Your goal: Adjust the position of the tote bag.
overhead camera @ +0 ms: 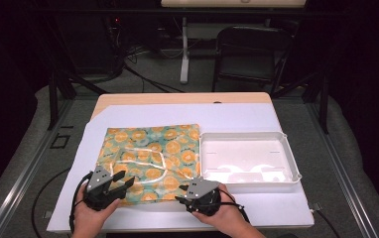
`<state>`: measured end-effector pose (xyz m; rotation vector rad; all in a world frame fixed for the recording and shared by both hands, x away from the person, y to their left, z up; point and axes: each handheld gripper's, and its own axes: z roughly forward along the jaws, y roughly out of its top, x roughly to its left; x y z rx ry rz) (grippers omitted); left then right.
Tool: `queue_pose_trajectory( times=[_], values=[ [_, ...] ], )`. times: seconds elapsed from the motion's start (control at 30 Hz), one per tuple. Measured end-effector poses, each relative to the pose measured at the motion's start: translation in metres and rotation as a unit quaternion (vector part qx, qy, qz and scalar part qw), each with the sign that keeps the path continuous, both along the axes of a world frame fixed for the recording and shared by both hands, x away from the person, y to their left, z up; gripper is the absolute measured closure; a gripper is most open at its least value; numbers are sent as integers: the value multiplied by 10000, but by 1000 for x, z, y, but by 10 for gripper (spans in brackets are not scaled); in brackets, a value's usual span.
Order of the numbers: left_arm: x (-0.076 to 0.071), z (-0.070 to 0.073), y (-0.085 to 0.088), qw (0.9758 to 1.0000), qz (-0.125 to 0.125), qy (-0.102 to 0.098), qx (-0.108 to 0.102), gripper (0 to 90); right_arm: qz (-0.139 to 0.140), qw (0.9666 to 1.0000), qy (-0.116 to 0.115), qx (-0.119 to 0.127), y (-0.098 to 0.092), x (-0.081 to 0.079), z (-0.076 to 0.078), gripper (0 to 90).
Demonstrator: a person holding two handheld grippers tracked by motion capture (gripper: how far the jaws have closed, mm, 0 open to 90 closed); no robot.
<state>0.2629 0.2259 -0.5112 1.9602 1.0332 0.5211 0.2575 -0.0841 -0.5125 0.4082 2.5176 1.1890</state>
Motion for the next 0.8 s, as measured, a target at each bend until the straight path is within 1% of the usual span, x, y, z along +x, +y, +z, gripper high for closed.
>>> queue_pose_trajectory(
  times=[0.1, 0.13, 0.3, 0.37, 0.4, 0.43, 0.47, 0.5, 0.57, 0.6, 0.63, 0.7, 0.73, 0.77, 0.8],
  values=[
    [0, 0, 0, 10000, -3, -2, 21, 564, 65, 10000, 6, -54, 6, 1, -2, 654],
    [0, 0, 0, 10000, -4, 11, 31, 564, 71, 10000, 22, -37, 8, 1, -4, 658],
    [-1, -1, 0, 10000, 19, -11, 14, 564, 210, 9996, 21, -197, 17, 4, -9, 674],
    [-1, -1, 0, 10000, 21, -10, 13, 565, 238, 9996, 27, -164, 19, 4, -11, 678],
    [-1, -1, 0, 10000, 34, -12, 13, 565, 306, 9991, 12, -291, 24, 4, -12, 686],
    [-1, -1, 0, 10000, 34, -12, 13, 566, 306, 9991, 12, -291, 24, 4, -12, 686],
    [-1, -1, 0, 10000, 19, -10, 31, 567, 340, 9991, 1, -248, 29, 4, -15, 692],
    [-1, -1, 0, 10000, 19, -10, 31, 568, 380, 9987, -23, -340, 30, 5, -15, 695],
    [-1, -1, 0, 10000, 21, -12, 37, 569, 377, 9988, -18, -313, 34, 5, -17, 702],
    [-1, -1, 0, 10000, 34, -11, 36, 570, 413, 9984, -19, -378, 35, 6, -18, 705],
    [-1, -1, 0, 10000, 37, -9, 38, 570, 386, 9987, -8, -347, 36, 6, -19, 708],
    [-1, -1, 0, 10000, 38, -6, 40, 570, 419, 9983, -11, -415, 37, 7, -20, 716],
    [-1, -2, 0, 10000, 41, -5, 39, 570, 387, 9984, -18, -417, 38, 7, -21, 720],
    [-1, -2, 0, 10000, 42, -3, 36, 570, 403, 9980, -29, -477, 38, 7, -21, 725],
    [-1, -2, 0, 10000, 42, -6, 34, 570, 400, 9982, -33, -450, 38, 8, -22, 731]
  ],
)
